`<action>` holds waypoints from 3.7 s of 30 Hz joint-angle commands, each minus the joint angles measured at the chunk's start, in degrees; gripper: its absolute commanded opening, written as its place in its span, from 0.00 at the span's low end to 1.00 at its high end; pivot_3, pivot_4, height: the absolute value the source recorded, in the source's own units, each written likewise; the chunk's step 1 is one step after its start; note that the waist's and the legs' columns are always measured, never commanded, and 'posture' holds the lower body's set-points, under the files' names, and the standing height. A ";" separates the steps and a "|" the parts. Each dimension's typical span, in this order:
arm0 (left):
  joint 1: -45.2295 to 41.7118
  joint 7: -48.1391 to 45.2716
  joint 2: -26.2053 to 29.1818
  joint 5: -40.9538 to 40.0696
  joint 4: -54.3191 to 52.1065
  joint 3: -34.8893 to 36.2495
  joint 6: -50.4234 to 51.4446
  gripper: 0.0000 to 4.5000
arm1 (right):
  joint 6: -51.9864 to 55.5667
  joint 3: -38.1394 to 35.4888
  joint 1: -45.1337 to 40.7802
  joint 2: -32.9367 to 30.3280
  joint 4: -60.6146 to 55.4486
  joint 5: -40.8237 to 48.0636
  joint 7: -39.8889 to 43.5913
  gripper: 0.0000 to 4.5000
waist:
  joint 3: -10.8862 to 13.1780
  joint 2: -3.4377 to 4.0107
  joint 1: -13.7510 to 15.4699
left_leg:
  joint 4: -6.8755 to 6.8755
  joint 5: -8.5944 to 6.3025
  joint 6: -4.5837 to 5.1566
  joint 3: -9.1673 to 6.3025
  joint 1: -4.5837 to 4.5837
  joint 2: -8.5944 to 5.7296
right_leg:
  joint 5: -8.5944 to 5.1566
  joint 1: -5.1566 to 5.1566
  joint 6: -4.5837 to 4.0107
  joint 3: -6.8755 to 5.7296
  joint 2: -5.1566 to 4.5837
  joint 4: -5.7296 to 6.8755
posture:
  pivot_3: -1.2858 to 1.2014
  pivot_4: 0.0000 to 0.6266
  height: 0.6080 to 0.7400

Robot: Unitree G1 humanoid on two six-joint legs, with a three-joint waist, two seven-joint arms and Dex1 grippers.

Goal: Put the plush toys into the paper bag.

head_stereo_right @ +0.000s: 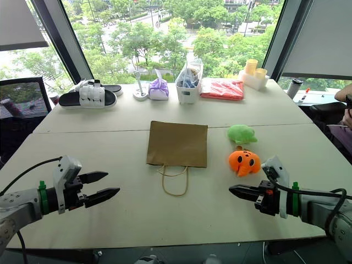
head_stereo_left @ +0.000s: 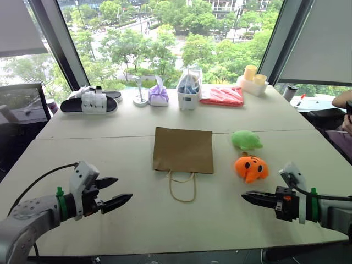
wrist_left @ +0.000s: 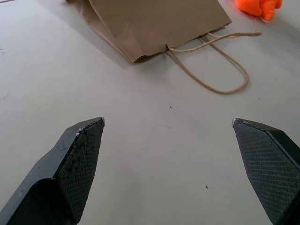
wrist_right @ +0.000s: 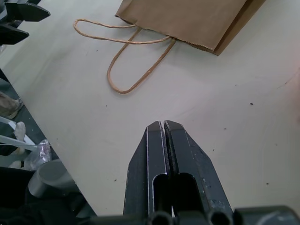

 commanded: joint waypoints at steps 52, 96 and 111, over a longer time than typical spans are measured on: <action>-50.66 -3.97 -28.77 -0.71 20.77 -19.62 11.26 0.01 | -11.58 22.84 -13.99 30.15 -6.42 -16.33 -30.30 0.00 | 0.00 -0.01 -1.67 | 0.12 0.28 -0.42 -0.12 0.02 -0.12 | 0.14 -0.20 0.19 0.03 0.18 0.50 | 0.52 0.24 1.00; -49.76 -6.00 -25.70 -0.05 18.17 -21.67 6.24 0.01 | -23.99 31.87 -26.90 34.40 28.38 -33.11 -20.06 0.00 | -0.04 0.00 -1.74 | 0.05 0.53 -0.86 0.05 0.01 -0.14 | 0.19 -0.41 0.10 0.33 0.25 0.62 | 0.52 0.24 1.00; -55.78 -9.60 -26.95 -5.31 16.22 -21.21 4.51 0.01 | -22.38 32.76 -26.68 36.14 28.23 -37.12 -19.61 0.00 | -0.08 -0.03 -1.84 | 0.04 0.56 -0.91 0.06 0.07 -0.13 | 0.22 -0.43 0.07 0.42 0.29 0.70 | 0.52 0.24 1.00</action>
